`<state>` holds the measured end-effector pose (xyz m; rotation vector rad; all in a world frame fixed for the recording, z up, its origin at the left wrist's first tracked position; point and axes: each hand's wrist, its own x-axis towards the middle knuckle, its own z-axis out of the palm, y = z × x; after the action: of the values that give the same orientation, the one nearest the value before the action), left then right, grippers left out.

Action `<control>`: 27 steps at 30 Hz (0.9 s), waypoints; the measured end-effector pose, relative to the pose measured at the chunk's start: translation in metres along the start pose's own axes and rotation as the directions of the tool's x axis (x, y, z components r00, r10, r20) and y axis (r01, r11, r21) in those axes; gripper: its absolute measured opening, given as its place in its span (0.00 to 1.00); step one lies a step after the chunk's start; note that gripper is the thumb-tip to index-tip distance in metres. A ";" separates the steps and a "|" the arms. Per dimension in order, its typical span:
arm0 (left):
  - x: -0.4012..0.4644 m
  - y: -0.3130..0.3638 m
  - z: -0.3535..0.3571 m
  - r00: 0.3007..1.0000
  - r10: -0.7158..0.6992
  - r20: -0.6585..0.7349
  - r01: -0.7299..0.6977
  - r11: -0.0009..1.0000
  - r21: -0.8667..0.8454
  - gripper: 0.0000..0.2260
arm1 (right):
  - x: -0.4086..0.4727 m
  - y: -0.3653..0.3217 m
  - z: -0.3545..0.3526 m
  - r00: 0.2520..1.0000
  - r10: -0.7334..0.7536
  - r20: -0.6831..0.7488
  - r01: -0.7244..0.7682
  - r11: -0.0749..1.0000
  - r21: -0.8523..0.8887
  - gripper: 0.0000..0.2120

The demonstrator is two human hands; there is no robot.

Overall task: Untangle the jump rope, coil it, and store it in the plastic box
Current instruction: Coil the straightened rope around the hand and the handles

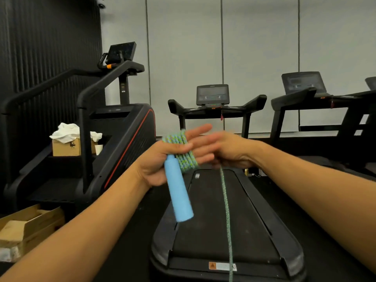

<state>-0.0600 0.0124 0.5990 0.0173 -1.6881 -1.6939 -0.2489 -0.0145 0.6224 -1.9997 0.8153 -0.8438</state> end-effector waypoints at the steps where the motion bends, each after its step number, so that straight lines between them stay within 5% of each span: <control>1: 0.002 0.001 0.002 0.997 0.065 -0.045 -0.065 0.998 -0.005 0.23 | 0.001 0.005 0.005 1.000 0.014 0.008 -0.014 1.000 -0.008 0.08; 10: 0.005 0.008 -0.019 0.896 0.078 -0.436 0.001 0.984 0.179 0.27 | -0.005 0.006 0.008 0.983 0.131 0.131 -0.129 0.991 -0.017 0.11; 15: -0.003 0.007 -0.008 0.913 -0.168 -0.373 0.306 0.885 0.351 0.23 | -0.008 -0.013 0.003 0.991 0.086 0.102 -0.073 0.989 -0.128 0.08; 20: 0.003 0.007 -0.001 0.899 -0.222 -0.377 0.348 0.885 0.308 0.14 | -0.005 -0.026 0.001 1.000 0.019 0.001 -0.018 0.948 -0.317 0.15; 27: 0.007 0.009 0.002 0.902 -0.286 -0.323 0.376 0.887 0.266 0.17 | 0.003 -0.033 -0.004 0.968 -0.203 -0.145 0.116 0.881 -0.458 0.18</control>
<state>-0.0617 0.0120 0.6109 0.7083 -1.7984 -1.5407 -0.2424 -0.0031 0.6532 -2.4457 1.0366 -1.0254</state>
